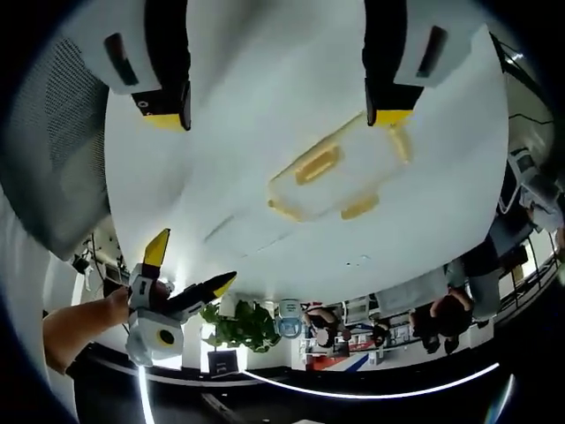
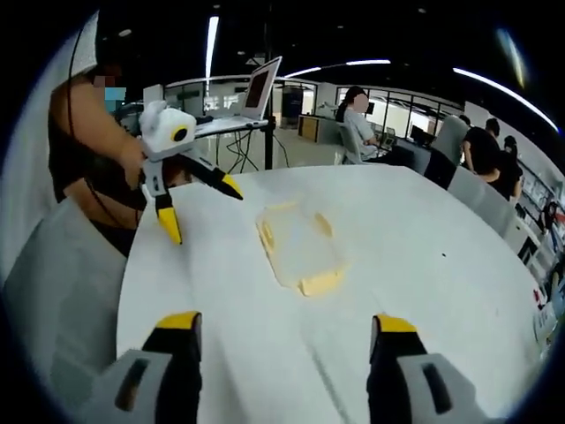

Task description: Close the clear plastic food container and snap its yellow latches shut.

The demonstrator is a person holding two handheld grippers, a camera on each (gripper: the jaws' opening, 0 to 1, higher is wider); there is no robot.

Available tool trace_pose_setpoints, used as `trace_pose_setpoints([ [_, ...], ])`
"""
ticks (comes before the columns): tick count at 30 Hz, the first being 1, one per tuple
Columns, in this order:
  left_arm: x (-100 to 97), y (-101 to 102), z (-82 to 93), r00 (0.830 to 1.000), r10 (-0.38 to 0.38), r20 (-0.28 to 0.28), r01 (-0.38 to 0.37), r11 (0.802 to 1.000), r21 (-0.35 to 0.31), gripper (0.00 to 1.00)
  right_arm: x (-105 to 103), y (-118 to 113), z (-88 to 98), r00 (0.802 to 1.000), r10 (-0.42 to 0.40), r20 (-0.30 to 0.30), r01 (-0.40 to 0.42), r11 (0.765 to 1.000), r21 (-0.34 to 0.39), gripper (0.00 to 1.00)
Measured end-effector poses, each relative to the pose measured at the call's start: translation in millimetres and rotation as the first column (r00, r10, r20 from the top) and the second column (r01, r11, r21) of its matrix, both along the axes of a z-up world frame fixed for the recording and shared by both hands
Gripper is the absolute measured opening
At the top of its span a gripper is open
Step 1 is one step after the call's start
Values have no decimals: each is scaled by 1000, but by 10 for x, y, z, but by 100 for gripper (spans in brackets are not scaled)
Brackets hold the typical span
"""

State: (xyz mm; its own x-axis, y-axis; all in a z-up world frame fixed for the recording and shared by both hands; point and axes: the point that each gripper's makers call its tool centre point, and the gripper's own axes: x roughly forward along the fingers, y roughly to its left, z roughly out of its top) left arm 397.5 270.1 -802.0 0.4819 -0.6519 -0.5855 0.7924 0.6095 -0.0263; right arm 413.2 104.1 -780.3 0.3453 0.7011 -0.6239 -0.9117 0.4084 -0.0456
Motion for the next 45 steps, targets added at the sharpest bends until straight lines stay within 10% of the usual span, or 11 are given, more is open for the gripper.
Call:
trace_pose_setpoints([
  [45,516,332,-118,989,-144,26,138,975,172,74,472,284,-201,990,141,-10,-141,983,-116,69],
])
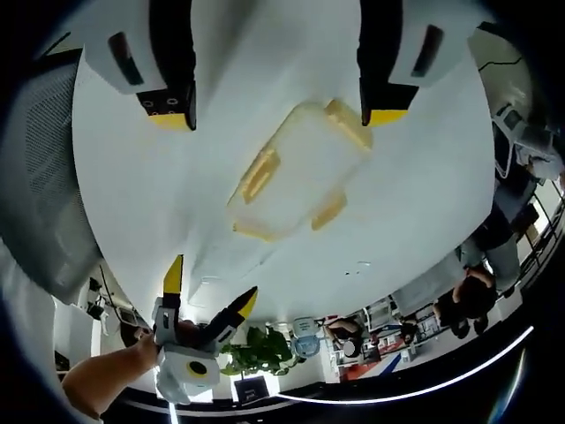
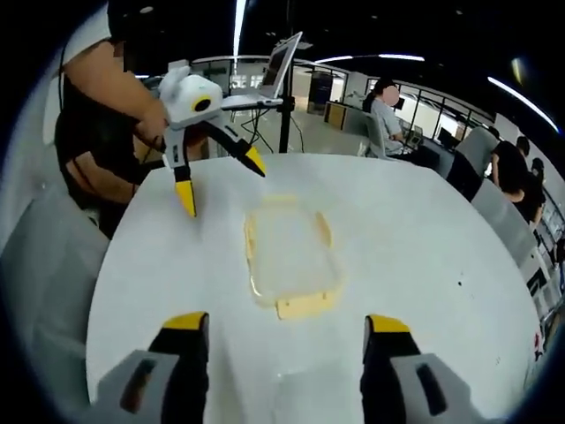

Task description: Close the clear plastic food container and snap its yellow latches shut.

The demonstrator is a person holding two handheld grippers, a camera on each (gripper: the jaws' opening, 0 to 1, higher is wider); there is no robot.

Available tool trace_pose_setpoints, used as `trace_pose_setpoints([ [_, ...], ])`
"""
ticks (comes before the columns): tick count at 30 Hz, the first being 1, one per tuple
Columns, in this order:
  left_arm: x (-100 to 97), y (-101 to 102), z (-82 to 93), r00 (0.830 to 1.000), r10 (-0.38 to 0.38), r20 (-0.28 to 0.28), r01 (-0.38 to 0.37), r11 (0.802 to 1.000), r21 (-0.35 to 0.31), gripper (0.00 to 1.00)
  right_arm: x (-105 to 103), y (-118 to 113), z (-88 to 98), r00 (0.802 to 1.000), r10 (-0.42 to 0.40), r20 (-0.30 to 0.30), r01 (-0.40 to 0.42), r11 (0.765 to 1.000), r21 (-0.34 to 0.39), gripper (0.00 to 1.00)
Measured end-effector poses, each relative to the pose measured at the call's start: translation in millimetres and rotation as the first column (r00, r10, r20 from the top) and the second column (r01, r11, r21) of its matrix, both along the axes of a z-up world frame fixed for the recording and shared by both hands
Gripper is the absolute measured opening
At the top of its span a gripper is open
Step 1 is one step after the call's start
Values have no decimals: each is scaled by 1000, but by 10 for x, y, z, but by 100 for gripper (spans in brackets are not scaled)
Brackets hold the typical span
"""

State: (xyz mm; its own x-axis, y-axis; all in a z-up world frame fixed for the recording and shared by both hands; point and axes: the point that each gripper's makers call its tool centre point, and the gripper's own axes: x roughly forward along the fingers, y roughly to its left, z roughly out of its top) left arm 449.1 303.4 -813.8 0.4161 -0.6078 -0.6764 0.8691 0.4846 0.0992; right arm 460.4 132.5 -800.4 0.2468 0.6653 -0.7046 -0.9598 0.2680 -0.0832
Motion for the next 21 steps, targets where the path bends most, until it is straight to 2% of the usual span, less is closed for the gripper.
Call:
trace_pose_setpoints([
  [21,246,109,-64,997,-75,6,74,995,69,71,165,197,-121,996,94,-3,-94,994,-57,69],
])
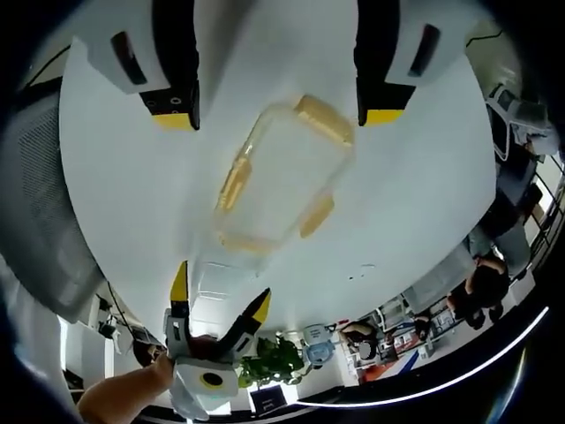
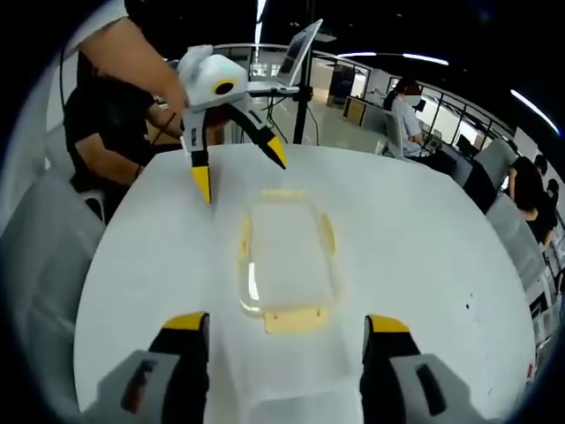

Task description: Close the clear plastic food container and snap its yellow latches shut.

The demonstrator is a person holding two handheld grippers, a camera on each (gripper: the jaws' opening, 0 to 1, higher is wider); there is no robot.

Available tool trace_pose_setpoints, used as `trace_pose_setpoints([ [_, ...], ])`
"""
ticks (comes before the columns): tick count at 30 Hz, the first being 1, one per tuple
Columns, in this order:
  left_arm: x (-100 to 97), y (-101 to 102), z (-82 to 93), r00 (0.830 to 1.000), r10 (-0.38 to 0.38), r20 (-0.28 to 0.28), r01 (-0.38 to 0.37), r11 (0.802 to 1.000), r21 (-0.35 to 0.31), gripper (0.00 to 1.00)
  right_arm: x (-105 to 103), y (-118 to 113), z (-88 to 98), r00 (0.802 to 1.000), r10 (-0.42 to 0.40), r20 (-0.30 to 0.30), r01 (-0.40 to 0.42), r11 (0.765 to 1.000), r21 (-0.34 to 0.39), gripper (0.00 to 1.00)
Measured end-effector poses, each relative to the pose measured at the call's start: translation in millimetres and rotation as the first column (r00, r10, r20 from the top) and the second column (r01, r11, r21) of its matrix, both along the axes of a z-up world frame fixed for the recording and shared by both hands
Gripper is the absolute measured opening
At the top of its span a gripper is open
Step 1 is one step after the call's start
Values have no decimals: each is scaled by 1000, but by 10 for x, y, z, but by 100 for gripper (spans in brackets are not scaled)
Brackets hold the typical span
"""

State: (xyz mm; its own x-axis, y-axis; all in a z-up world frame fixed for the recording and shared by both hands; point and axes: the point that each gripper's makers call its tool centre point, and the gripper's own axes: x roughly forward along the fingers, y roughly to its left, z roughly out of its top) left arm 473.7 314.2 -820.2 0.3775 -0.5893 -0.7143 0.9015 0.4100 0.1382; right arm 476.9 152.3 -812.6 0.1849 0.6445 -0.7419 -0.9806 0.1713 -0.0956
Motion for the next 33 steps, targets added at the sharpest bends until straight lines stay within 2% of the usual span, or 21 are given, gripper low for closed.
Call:
trace_pose_setpoints([
  [14,154,99,-63,996,-89,17,87,992,88,67,32,65,-111,998,59,3,-59,997,-57,67],
  [18,198,140,-107,994,-111,8,109,987,114,67,16,40,-184,996,92,-2,-92,992,-89,66],
  [24,258,177,-112,990,-142,2,140,981,135,67,75,41,-204,996,93,-15,-94,991,-96,67],
  [30,303,216,-163,980,-197,-11,196,964,182,67,108,83,-238,994,102,-27,-104,989,-104,66],
  [33,364,210,-156,979,-201,-18,201,963,180,66,103,104,-265,993,117,-31,-120,986,-114,66],
])
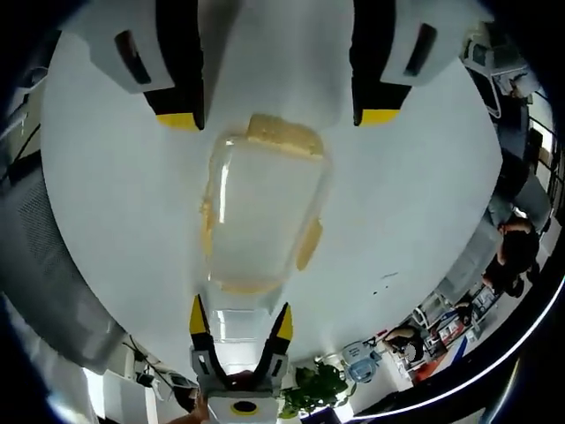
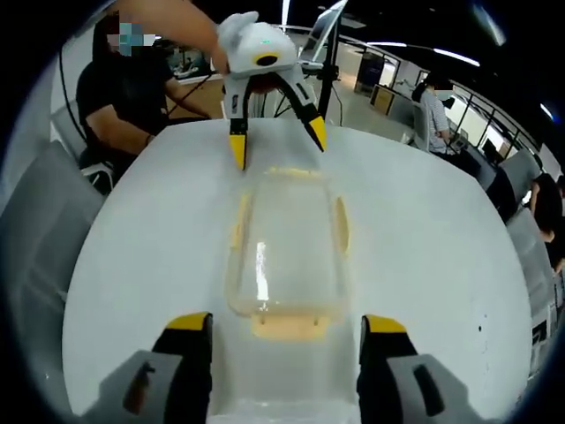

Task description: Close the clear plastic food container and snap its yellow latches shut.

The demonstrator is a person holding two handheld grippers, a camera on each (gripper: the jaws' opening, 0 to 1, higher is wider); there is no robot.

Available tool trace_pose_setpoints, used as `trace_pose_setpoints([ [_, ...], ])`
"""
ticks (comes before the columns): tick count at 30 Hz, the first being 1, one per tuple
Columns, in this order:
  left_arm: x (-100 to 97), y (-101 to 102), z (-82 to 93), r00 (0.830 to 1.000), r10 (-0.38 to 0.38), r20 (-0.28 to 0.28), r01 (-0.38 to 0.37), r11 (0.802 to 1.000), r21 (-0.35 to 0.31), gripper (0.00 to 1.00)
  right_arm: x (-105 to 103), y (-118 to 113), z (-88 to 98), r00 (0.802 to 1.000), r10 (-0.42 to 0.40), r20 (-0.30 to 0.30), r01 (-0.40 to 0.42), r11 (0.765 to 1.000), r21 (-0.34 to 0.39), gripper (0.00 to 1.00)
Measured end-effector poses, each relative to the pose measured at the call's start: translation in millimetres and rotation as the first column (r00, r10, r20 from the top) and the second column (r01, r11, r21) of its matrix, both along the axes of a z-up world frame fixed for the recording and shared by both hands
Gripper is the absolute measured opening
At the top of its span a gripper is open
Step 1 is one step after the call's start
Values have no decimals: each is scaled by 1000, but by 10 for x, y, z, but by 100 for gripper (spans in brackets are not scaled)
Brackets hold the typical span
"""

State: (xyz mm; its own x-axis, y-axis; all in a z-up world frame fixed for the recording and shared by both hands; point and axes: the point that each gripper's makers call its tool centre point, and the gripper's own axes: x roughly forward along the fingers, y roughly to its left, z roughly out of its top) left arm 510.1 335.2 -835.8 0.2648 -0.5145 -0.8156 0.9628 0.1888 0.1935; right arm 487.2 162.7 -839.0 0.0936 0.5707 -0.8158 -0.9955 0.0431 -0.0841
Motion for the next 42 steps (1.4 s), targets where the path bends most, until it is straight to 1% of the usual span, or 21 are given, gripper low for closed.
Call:
trace_pose_setpoints([
  [2,22,-1,-13,1000,-22,3,22,1000,15,66,2,-20,-63,1000,1,-15,-2,1000,-23,66],
  [4,25,-2,-23,999,-52,-6,52,998,26,65,-31,-26,-99,999,9,-40,-10,999,-35,67],
  [6,61,6,-28,999,-50,-11,50,998,31,65,-23,-29,-116,999,9,-38,-11,999,-46,66],
  [8,77,2,-30,998,-55,-22,56,998,31,65,-27,-12,-108,999,11,-45,-13,999,-40,66],
  [11,101,6,-69,995,-94,-23,96,993,62,64,0,4,-119,999,9,-44,-11,999,-45,66],
  [14,111,-28,-81,994,-108,-35,110,992,64,63,18,2,-153,999,2,-52,-5,999,-52,66],
  [17,117,-51,-123,989,-140,-36,143,987,79,63,32,4,-171,998,0,-59,-3,998,-56,65],
  [19,106,-47,-148,987,-157,-45,161,983,92,63,43,24,-165,997,-15,-71,11,999,-51,66],
  [20,107,-65,-131,986,-156,-54,160,984,77,62,42,25,-182,997,-19,-77,15,998,-55,66],
  [23,141,-49,-137,986,-152,-61,157,984,80,62,22,12,-235,997,-10,-78,5,997,-74,66],
  [26,124,-51,-147,983,-171,-71,177,981,82,60,37,33,-227,997,-8,-75,3,998,-68,63],
  [28,114,-52,-146,980,-182,-77,188,978,87,60,35,51,-238,996,-17,-91,11,998,-65,64],
  [31,127,-53,-150,978,-189,-85,196,977,88,61,43,63,-241,996,-11,-88,6,998,-64,64],
  [34,98,-58,-174,971,-209,-120,219,972,84,57,57,73,-236,996,-9,-88,4,998,-62,64],
  [38,101,-76,-185,965,-225,-138,238,967,88,56,58,77,-234,996,-2,-88,-4,998,-63,63],
  [40,104,-93,-184,962,-236,-137,249,965,86,55,58,79,-229,996,4,-87,-9,998,-63,62],
  [41,111,-108,-182,962,-232,-140,245,966,83,53,60,80,-228,996,4,-87,-10,998,-63,62],
  [42,105,-124,-186,964,-216,-157,230,971,72,50,70,83,-231,996,-1,-87,-5,998,-62,61],
])
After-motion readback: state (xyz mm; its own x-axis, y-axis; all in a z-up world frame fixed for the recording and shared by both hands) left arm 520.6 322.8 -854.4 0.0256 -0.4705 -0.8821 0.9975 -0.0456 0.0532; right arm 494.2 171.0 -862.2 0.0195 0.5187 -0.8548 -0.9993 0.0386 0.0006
